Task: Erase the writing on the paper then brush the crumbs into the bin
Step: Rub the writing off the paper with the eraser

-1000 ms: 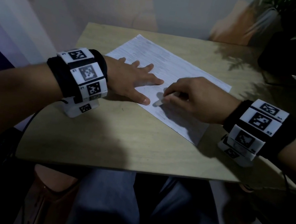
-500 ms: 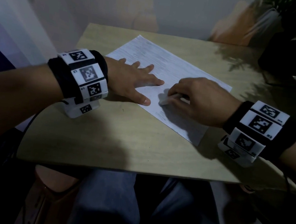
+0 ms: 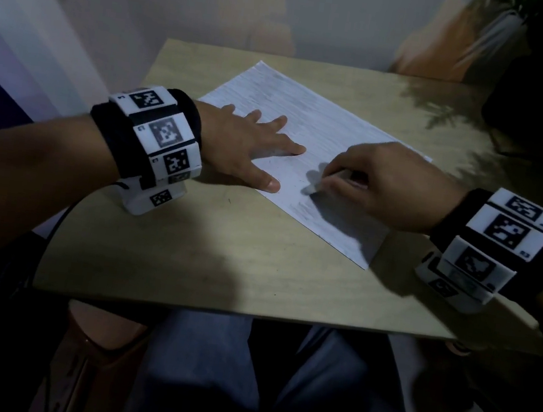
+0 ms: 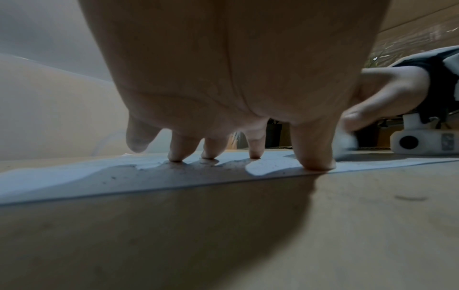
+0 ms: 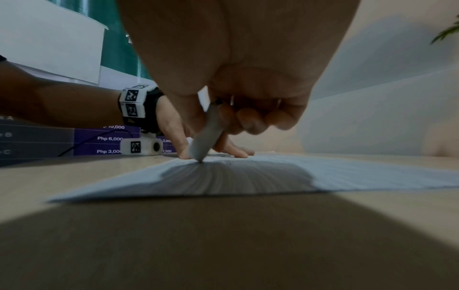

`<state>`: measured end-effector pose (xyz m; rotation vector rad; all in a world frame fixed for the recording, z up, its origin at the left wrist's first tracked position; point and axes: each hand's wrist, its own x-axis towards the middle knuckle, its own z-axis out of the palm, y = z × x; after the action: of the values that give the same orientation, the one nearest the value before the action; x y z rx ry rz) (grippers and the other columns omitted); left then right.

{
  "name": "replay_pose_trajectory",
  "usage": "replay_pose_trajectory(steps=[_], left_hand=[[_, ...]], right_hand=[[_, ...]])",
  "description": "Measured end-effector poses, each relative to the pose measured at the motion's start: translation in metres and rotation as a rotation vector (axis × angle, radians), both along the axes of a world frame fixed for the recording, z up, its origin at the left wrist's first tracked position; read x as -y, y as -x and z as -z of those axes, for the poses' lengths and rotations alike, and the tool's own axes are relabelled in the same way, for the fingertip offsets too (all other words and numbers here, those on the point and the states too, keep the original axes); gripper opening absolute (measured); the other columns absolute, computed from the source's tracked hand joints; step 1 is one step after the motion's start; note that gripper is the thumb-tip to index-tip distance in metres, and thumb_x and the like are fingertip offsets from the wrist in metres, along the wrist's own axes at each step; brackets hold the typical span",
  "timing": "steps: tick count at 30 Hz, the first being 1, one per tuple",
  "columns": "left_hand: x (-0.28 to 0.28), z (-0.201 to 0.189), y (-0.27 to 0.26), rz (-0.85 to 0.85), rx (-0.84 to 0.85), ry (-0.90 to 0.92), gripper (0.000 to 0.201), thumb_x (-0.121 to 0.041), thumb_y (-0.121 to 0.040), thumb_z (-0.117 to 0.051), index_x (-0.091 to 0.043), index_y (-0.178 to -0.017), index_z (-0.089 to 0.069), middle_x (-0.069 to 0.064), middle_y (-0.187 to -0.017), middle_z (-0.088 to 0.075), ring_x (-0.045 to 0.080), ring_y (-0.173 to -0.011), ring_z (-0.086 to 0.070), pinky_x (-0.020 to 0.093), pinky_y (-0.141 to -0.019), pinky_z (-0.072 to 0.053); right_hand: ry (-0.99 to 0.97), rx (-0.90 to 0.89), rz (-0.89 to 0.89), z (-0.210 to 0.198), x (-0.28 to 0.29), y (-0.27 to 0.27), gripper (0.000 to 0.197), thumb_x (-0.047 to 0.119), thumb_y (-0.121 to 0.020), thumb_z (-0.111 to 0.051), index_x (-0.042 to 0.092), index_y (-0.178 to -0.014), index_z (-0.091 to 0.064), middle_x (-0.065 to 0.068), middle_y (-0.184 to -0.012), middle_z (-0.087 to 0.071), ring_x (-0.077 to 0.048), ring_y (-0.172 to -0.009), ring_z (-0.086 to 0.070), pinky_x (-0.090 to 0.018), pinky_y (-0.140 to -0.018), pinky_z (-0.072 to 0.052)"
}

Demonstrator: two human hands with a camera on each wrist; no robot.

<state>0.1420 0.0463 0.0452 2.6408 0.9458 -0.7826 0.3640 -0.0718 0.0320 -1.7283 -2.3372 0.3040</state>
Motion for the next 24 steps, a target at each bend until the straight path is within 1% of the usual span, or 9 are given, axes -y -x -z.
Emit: replay_pose_trajectory(steps=[3, 6, 8, 12, 14, 16, 18, 21, 24], left_hand=[[0.0004, -0.0002, -0.0004, 0.003, -0.002, 0.0, 0.083, -0.074, -0.091, -0.04, -0.052, -0.158, 0.005, -0.004, -0.168, 0.022, 0.031, -0.156, 0.014, 0.06, -0.124, 0.003], [0.0003, -0.0002, 0.0001, 0.003, -0.001, -0.004, 0.084, -0.075, -0.091, -0.04, -0.053, -0.158, 0.005, -0.004, -0.169, 0.022, 0.031, -0.156, 0.013, 0.06, -0.124, 0.003], [-0.0004, -0.0001, 0.0003, 0.007, -0.001, -0.006, 0.084, -0.075, -0.09, -0.04, -0.053, -0.158, 0.005, -0.004, -0.169, 0.022, 0.031, -0.156, 0.013, 0.06, -0.124, 0.003], [-0.0013, 0.0017, -0.0001, 0.006, -0.005, -0.005, 0.085, -0.076, -0.089, -0.039, -0.053, -0.158, 0.005, -0.004, -0.169, 0.022, 0.031, -0.156, 0.014, 0.06, -0.124, 0.004], [-0.0008, 0.0015, 0.0003, 0.005, -0.004, -0.008, 0.084, -0.076, -0.089, -0.039, -0.053, -0.158, 0.005, -0.004, -0.169, 0.022, 0.03, -0.156, 0.014, 0.06, -0.124, 0.004], [0.0006, 0.001, 0.0003, 0.001, 0.001, -0.012, 0.084, -0.076, -0.09, -0.039, -0.053, -0.158, 0.004, -0.005, -0.169, 0.021, 0.029, -0.156, 0.013, 0.059, -0.124, 0.004], [0.0013, -0.0002, 0.0, -0.011, 0.0, -0.013, 0.086, -0.079, -0.087, -0.037, -0.053, -0.158, 0.005, -0.004, -0.169, 0.021, 0.03, -0.156, 0.013, 0.059, -0.124, 0.005], [0.0013, -0.0013, -0.0006, -0.032, -0.015, -0.02, 0.094, -0.084, -0.078, -0.029, -0.052, -0.158, 0.006, -0.003, -0.169, 0.021, 0.032, -0.157, 0.011, 0.06, -0.124, 0.005], [0.0001, 0.0006, -0.0007, -0.026, -0.019, -0.042, 0.09, -0.083, -0.082, -0.03, -0.052, -0.158, 0.008, -0.003, -0.169, 0.021, 0.032, -0.157, 0.011, 0.06, -0.124, 0.005]], right_hand=[[-0.09, 0.096, 0.006, 0.0004, -0.001, -0.0021, 0.044, 0.058, -0.091, -0.04, 0.027, -0.1, -0.071, 0.008, -0.093, -0.064, -0.021, -0.088, -0.061, -0.034, -0.07, -0.044], [0.026, -0.023, -0.115, -0.001, 0.0058, 0.0049, 0.042, 0.059, -0.093, -0.046, 0.027, -0.102, -0.072, 0.013, -0.096, -0.066, -0.012, -0.086, -0.06, -0.034, -0.075, -0.048], [0.066, -0.077, -0.105, -0.0017, 0.0047, 0.0045, 0.037, 0.056, -0.093, -0.05, 0.029, -0.104, -0.072, 0.014, -0.096, -0.066, -0.009, -0.086, -0.059, -0.036, -0.078, -0.05], [-0.056, 0.101, 0.026, -0.0012, -0.0001, -0.0007, 0.051, 0.061, -0.087, -0.034, 0.03, -0.105, -0.07, 0.013, -0.088, -0.054, -0.018, -0.085, -0.057, -0.033, -0.068, -0.04], [-0.054, 0.078, -0.038, -0.0007, 0.0032, 0.0031, 0.056, 0.065, -0.086, -0.031, 0.029, -0.104, -0.07, 0.014, -0.088, -0.054, -0.017, -0.084, -0.057, -0.034, -0.069, -0.043], [0.031, -0.028, -0.107, -0.0007, 0.0057, 0.0045, 0.052, 0.064, -0.088, -0.038, 0.029, -0.105, -0.071, 0.015, -0.093, -0.061, -0.011, -0.085, -0.059, -0.035, -0.075, -0.048], [0.06, -0.066, -0.083, -0.0021, 0.0027, 0.0029, 0.04, 0.057, -0.092, -0.048, 0.028, -0.106, -0.072, 0.012, -0.098, -0.066, -0.012, -0.088, -0.06, -0.038, -0.08, -0.05], [-0.012, 0.043, 0.03, -0.0029, -0.0005, -0.0005, 0.038, 0.055, -0.094, -0.045, 0.03, -0.105, -0.071, 0.012, -0.091, -0.06, -0.017, -0.087, -0.058, -0.039, -0.076, -0.049], [0.02, -0.016, -0.04, -0.0031, 0.0034, 0.0041, 0.032, 0.05, -0.096, -0.052, 0.026, -0.104, -0.072, 0.012, -0.093, -0.065, -0.011, -0.084, -0.057, -0.036, -0.077, -0.047]])
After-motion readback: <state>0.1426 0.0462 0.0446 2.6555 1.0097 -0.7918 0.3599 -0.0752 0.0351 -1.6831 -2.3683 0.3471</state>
